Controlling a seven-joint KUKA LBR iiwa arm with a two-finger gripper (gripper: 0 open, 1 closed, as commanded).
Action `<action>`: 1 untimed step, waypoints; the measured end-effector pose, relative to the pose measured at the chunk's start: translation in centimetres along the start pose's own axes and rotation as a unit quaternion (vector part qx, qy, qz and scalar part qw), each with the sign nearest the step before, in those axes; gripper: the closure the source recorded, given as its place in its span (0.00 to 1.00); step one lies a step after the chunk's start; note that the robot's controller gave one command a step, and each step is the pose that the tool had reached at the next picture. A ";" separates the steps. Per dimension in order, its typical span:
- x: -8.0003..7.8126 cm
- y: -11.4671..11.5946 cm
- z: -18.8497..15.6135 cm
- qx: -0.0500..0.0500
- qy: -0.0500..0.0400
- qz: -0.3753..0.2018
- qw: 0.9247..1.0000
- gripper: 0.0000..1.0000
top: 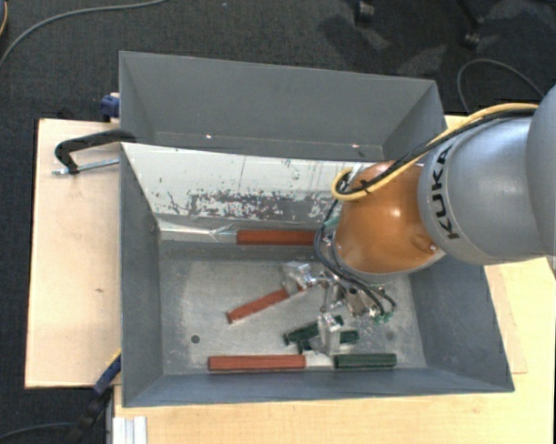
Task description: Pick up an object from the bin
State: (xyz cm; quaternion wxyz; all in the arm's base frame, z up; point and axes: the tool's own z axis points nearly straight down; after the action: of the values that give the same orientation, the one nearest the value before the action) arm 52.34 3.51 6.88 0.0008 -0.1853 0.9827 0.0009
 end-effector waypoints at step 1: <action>-0.6 0.0 -0.8 0.002 -0.009 -0.001 1.000 1.00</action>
Offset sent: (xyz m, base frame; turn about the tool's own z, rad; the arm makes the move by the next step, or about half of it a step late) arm 0.0000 0.0000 0.0000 0.0000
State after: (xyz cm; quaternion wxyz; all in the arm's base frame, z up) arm 52.90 3.72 7.65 0.0097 -0.1860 0.9825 0.0009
